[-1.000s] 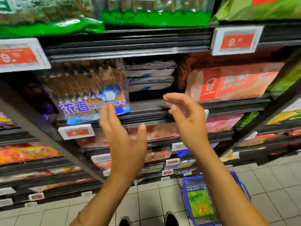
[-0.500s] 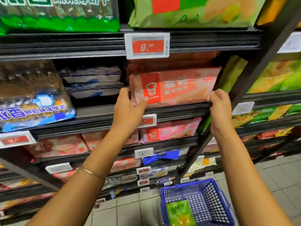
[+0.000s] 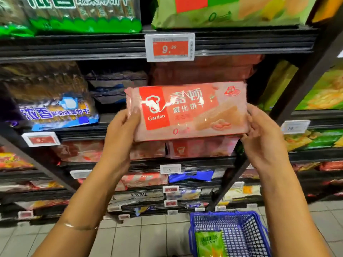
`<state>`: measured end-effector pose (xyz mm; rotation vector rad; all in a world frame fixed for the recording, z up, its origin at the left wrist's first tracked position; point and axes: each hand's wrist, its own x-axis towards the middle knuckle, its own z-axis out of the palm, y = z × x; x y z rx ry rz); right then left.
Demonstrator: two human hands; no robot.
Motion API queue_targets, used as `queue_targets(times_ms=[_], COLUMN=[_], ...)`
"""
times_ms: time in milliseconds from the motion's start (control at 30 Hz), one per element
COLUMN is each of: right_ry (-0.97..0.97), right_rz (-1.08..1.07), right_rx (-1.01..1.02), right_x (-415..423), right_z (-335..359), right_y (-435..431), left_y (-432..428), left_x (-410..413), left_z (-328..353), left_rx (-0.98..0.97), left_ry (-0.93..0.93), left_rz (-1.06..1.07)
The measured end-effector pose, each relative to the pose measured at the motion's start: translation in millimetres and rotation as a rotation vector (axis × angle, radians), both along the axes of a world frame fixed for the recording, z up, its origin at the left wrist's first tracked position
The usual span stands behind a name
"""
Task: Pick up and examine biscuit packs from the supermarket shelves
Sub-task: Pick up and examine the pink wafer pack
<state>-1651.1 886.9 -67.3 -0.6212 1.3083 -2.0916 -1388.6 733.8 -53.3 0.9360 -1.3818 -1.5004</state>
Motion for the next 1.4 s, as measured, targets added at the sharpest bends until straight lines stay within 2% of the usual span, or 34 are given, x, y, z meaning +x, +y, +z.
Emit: queue_targets(times_ms=[133,367,600,733,833,933,1033,1100,1300,1400], right_ry=[-0.155,-0.097,-0.045,-0.074,-0.112,-0.193,-0.287,-0.3,-0.274,-0.079], right_rz=[0.15,0.187,0.191,0.262,0.26,0.248,0.313,0.429,0.825,0.835], right_rx=[-0.036,0.07,0.177,0.235,0.332,0.359,0.366,0.353,0.281,0.326], right_x=[25,59,96,125,145,162,177,186,173,161], right_z=[-25,-57,-55,-55,-61,-74,-90,-99,-96,-78], right_y=[10,36,67,97,129,166,203,227,270,264], left_y=[29,68,108,146,180,216,257,284,324,326], left_x=[28,78,133,167,194,216,219,208,189,190], left_z=[-24,-58,-66,-71,-81,-97,-101,-103,-95,-92], left_rx=[0.097,0.176,0.282,0.381,0.489,0.584,0.586,0.515,0.492,0.398], left_ry=[0.033,0.004,-0.047,0.018,0.139,0.42,0.703,0.773,0.642,0.542], left_rz=[0.039,0.023,0.07,0.131,0.146,0.125,0.026,-0.042,0.112,0.169])
